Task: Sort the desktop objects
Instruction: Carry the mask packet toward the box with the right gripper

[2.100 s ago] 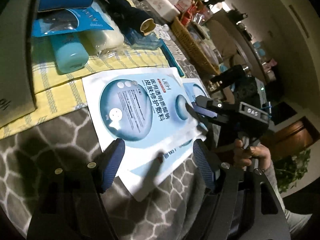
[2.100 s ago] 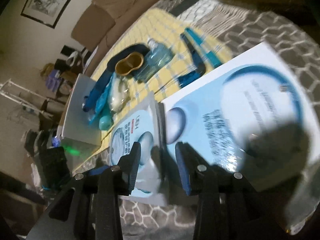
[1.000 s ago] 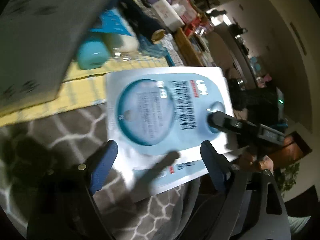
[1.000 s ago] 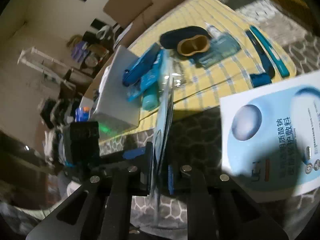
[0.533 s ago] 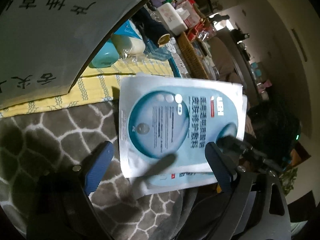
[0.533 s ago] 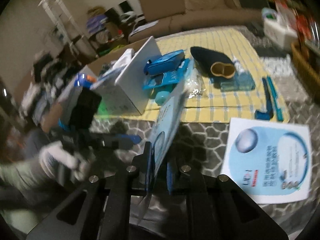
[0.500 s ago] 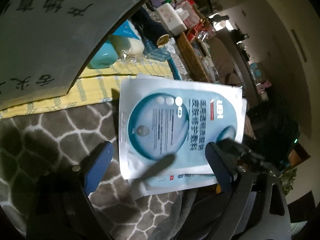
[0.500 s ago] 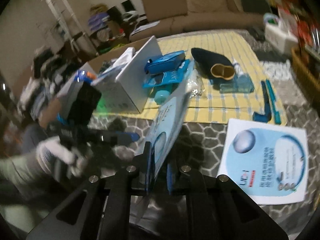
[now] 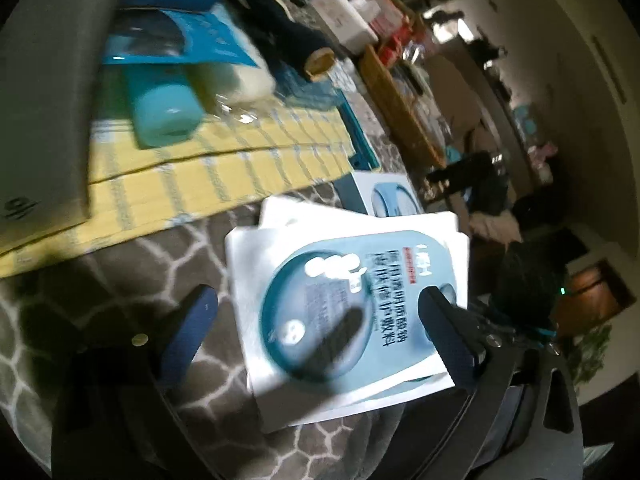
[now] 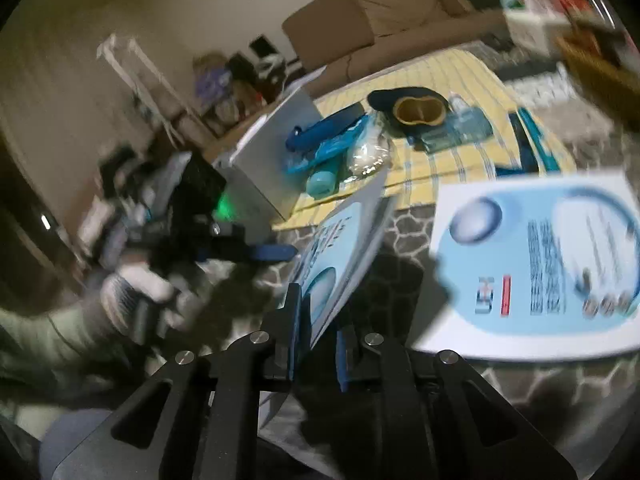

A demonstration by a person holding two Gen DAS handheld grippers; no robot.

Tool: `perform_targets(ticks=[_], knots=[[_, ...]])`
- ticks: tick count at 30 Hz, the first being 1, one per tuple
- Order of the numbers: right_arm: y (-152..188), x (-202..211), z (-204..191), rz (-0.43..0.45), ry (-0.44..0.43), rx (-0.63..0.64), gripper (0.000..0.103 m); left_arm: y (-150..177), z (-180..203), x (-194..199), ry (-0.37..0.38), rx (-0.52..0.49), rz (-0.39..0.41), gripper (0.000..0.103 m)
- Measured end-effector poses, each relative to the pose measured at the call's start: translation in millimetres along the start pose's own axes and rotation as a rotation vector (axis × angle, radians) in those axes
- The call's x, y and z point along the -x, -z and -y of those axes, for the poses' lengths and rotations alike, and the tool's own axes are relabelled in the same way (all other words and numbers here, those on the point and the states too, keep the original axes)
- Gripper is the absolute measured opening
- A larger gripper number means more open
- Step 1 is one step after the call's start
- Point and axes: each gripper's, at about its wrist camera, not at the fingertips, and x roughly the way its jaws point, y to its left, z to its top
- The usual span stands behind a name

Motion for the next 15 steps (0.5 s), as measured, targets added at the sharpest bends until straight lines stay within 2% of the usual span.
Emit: perform_targets(ticks=[6,10,13,15], knots=[[3.3,17.7,27.0,0.086,-0.095,-0.150,0.014,-2.9,22.8,-22.8,-0.038,-0.037,-0.073,0.101],[-6.5,36.7,44.8,0.150,-0.100,-0.224,0.014,-5.1,42.5,-42.9,0.024,-0.015,-0.105,0.100],[-15.9,42.4,60.1,0.128,-0.002,-0.256,0.014,-9.4,65.8,-57.2,0.059,-0.053,-0.102,0.100],[-16.6,42.0,70.9,0.093,0.097,-0.239,0.014,-10.1,77.6,-65.1,0.056,-0.082,-0.109,0.100]])
